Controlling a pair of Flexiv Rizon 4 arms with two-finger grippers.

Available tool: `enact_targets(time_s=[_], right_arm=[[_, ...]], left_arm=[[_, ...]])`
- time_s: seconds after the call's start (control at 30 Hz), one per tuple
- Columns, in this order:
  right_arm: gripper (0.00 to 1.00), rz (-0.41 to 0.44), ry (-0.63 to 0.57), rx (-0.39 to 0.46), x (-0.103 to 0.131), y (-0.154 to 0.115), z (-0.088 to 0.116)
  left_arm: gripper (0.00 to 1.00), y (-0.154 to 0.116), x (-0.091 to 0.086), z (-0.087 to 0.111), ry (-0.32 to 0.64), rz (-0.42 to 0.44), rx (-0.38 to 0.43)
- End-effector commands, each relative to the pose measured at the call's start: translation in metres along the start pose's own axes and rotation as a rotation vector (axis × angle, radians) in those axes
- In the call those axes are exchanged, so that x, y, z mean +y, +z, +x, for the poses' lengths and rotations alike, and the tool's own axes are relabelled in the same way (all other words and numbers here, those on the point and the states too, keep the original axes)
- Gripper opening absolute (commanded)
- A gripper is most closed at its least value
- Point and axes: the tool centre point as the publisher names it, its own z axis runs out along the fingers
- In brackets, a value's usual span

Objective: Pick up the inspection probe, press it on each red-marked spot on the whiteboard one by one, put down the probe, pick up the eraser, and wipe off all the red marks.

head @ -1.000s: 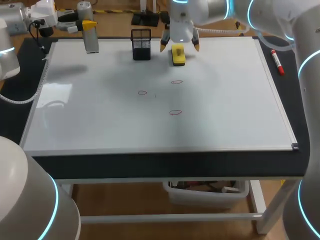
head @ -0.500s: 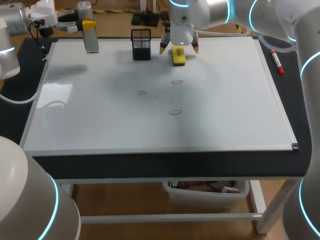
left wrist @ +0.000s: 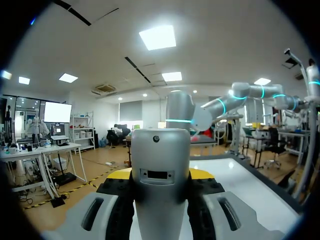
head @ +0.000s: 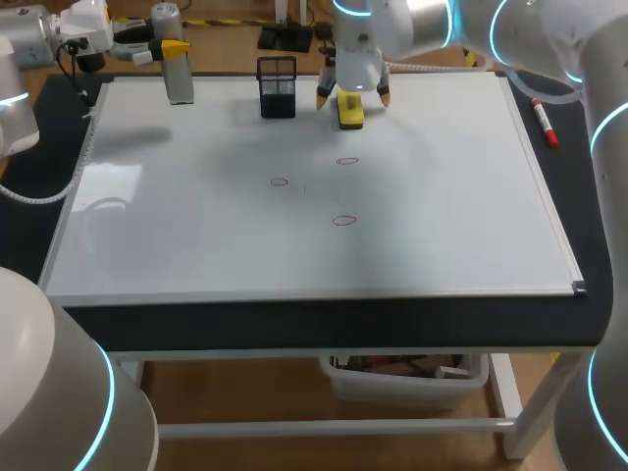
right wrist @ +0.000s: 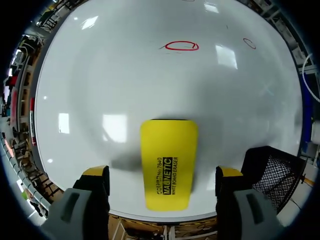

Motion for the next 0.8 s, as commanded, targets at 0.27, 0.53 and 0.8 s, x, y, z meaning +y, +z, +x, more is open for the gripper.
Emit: enact_targets(time_s=[0.27, 0.53, 0.8], right_arm=[[0.0, -0.648, 0.004, 0.006, -0.011, 0.004, -0.001], [0.0, -0.65, 0.034, 0.029, -0.008, -0.011, 0.003], [0.0, -0.611, 0.146, 0.005, -0.006, -0.039, 0.013]], left_arm=[[0.0, 0.0, -0.003, 0.003, 0.001, -0.004, -0.007], [0.0, 0.0, -0.003, 0.003, 0.001, -0.004, -0.007], [0.0, 0.0, -0.003, 0.003, 0.001, -0.004, -0.007]])
